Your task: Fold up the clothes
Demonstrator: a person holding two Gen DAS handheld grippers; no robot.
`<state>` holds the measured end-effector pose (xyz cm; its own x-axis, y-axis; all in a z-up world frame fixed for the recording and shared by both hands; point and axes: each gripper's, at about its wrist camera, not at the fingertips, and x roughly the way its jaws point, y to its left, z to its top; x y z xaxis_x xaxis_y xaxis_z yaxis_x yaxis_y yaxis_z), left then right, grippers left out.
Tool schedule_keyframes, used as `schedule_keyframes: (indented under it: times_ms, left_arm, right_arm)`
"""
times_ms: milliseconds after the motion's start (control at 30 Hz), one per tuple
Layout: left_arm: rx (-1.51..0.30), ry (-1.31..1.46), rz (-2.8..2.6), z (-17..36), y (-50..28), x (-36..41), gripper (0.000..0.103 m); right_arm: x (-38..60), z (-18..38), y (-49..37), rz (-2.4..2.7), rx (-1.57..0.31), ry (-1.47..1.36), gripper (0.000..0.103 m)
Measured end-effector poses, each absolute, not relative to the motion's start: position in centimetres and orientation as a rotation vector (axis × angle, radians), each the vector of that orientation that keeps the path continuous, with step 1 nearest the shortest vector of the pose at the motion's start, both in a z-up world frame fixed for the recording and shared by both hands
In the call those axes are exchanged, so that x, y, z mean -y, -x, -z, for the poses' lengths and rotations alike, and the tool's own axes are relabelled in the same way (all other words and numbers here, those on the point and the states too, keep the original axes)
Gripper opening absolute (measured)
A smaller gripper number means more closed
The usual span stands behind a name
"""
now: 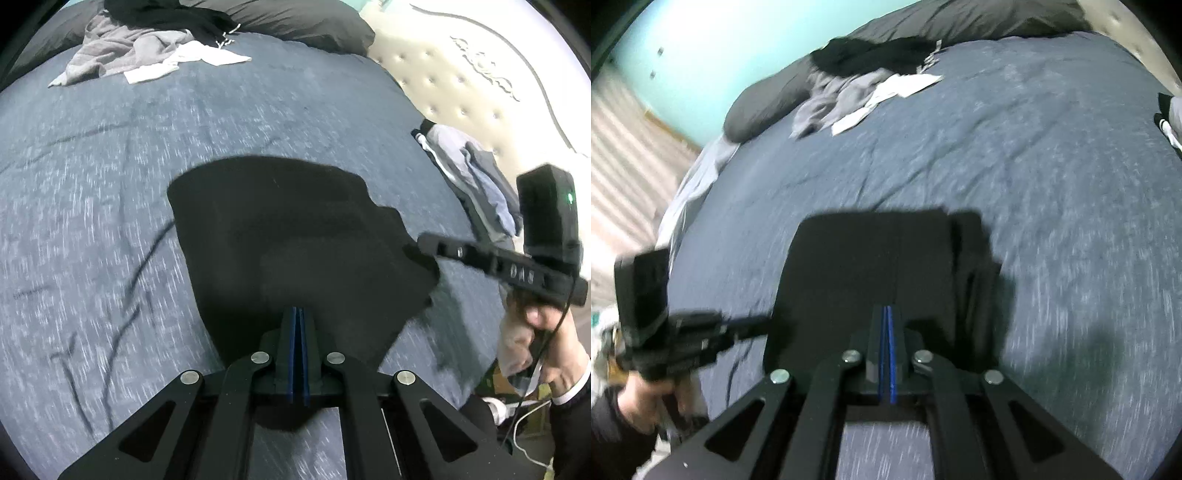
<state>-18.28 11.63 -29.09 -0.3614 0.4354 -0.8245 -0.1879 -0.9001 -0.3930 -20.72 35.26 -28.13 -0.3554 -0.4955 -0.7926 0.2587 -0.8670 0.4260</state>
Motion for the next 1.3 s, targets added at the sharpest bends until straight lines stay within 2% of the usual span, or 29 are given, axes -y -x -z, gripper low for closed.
schedule_keyframes:
  times_ms: [267,467,567,633,700,767,867,1000,1300]
  left_arm:
    - [0.305,1.544,-2.280,31.5,17.0,-12.8,0.002]
    - [0.297,1.520,-2.302,29.6,17.4,-12.1,0.003]
    - [0.302,1.521,-2.313,29.1,17.5,-11.3,0.007]
    - [0.311,1.525,-2.315,29.0,17.4,-10.9,0.009]
    - [0.315,1.525,-2.313,28.9,17.0,-10.6,0.010]
    - [0.310,1.521,-2.314,28.6,16.8,-10.7,0.010]
    - [0.313,1.514,-2.315,28.3,16.3,-10.8,0.011]
    - [0.312,1.500,-2.317,27.7,15.8,-10.7,0.011]
    - [0.299,1.496,-2.316,27.5,15.6,-10.7,0.011]
  right_arm:
    - [-35.4,31.8,18.5,2.233,0.342,-1.508,0.000]
    - [-37.6,30.1,17.5,2.278,0.565,-1.451,0.002]
    - [-38.8,29.7,16.4,2.285,0.663,-1.470,0.003]
    - [-39.4,30.1,15.8,2.261,0.730,-1.490,0.011]
    - [-39.7,30.7,15.0,2.237,0.778,-1.519,0.038]
    - [-39.9,31.2,14.2,2.219,0.817,-1.538,0.040]
    - [-39.9,31.9,13.5,2.191,0.886,-1.551,0.059]
    - [-39.8,32.8,12.9,2.150,0.991,-1.568,0.069]
    - [-38.6,35.2,12.3,2.088,1.189,-1.551,0.069]
